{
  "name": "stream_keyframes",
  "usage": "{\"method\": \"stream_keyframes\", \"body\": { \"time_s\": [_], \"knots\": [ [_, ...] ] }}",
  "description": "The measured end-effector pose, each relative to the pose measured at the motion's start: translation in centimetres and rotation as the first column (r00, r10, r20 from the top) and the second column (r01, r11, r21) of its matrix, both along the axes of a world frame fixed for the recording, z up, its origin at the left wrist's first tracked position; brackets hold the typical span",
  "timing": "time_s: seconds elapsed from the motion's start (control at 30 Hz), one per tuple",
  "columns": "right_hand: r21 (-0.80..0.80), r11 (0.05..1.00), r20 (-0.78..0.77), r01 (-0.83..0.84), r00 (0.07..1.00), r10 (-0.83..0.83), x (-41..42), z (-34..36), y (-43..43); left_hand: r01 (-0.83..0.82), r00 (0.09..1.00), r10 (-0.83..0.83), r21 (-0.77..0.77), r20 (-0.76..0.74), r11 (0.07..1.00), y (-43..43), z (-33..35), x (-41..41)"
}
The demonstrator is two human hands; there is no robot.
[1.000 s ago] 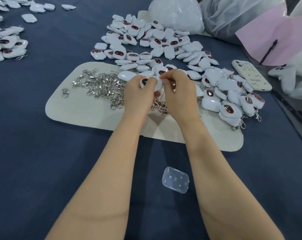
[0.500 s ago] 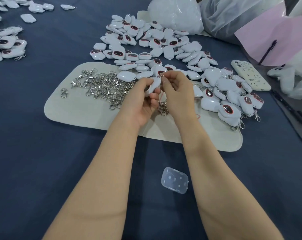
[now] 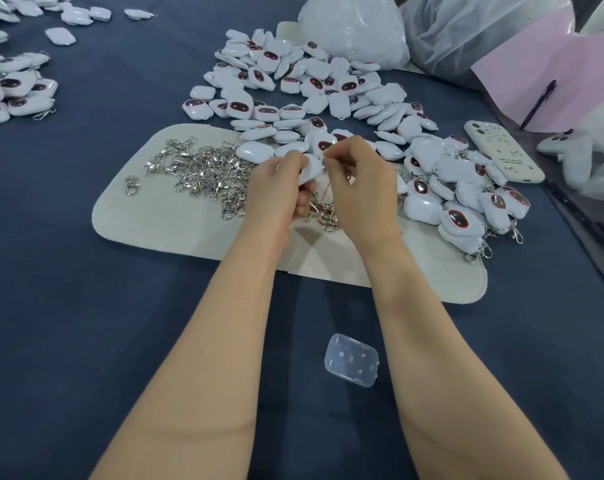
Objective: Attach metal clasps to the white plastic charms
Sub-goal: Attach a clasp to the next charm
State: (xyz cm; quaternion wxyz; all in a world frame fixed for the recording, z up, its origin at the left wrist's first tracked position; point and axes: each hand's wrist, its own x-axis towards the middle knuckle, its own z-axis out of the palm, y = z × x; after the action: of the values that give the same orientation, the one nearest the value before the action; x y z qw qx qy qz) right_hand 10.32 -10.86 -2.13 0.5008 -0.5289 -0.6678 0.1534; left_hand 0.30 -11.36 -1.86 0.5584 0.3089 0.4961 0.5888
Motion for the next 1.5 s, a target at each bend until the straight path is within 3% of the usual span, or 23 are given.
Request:
{"method": "stream_keyframes", "body": {
  "time_s": [0.07,0.17,0.23,0.3,0.37,0.47,0.57,0.67,0.8,1.03,1.13,1.23,1.33,1.5],
  "knots": [
    [-0.01,1.0,0.045,-0.015,0.999,0.015,0.2,0.0,0.0,-0.047,0.968,0.068,0.089,-0.242,0.995,-0.1,-0.1,0.0],
    [-0.034,0.998,0.135,-0.05,0.989,0.054,0.4,-0.2,0.1,-0.074,0.839,0.176,0.213,-0.514,0.974,-0.6,-0.2,0.2],
    [-0.072,0.996,0.135,-0.056,0.989,0.065,0.5,-0.3,0.2,-0.068,0.782,0.222,0.275,-0.583,0.959,-0.8,-0.4,0.4],
    [-0.127,0.99,0.035,-0.063,0.997,0.068,0.5,-0.4,0.3,-0.055,0.795,0.206,0.269,-0.571,0.961,-0.8,-0.4,0.6],
    [-0.186,0.98,-0.082,-0.067,0.995,0.052,0.3,-0.4,0.3,-0.052,0.891,0.13,0.187,-0.436,0.981,-0.5,-0.4,0.7],
    [-0.252,0.964,-0.237,-0.081,0.971,0.02,0.0,-0.3,0.4,-0.007,0.999,0.008,0.027,-0.041,1.0,-0.2,-0.1,0.6],
    [-0.259,0.953,-0.455,-0.158,0.89,0.024,-0.3,0.0,0.3,0.12,0.944,-0.092,-0.07,0.318,0.99,-0.2,0.3,0.3],
    [-0.208,0.965,-0.54,-0.161,0.841,0.024,-0.6,0.2,0.1,0.239,0.828,-0.156,-0.087,0.539,0.967,-0.2,0.5,-0.2],
    [-0.192,0.97,-0.603,-0.15,0.798,0.004,-0.8,0.3,0.2,0.32,0.745,-0.198,-0.082,0.637,0.944,-0.3,0.6,-0.4],
    [-0.21,0.955,-0.599,-0.208,0.799,0.043,-0.5,0.3,0.2,0.308,0.772,-0.204,-0.073,0.602,0.949,-0.2,0.4,-0.3],
    [-0.224,0.951,-0.489,-0.214,0.868,0.08,0.3,0.7,0.2,0.224,0.868,-0.154,-0.095,0.472,0.97,-0.1,0.3,-0.1],
    [-0.226,0.956,-0.285,-0.189,0.951,0.12,1.3,0.9,0.4,0.049,0.998,-0.047,-0.049,0.047,0.998,0.0,0.0,0.3],
    [-0.22,0.962,-0.123,-0.162,0.983,0.138,1.7,0.9,0.4,-0.042,0.966,0.061,0.08,-0.252,0.996,-0.1,-0.3,0.4],
    [-0.177,0.972,0.096,-0.153,0.98,0.172,1.8,0.8,0.4,-0.065,0.852,0.152,0.189,-0.5,0.98,-0.2,-0.4,0.2]
  ]
}}
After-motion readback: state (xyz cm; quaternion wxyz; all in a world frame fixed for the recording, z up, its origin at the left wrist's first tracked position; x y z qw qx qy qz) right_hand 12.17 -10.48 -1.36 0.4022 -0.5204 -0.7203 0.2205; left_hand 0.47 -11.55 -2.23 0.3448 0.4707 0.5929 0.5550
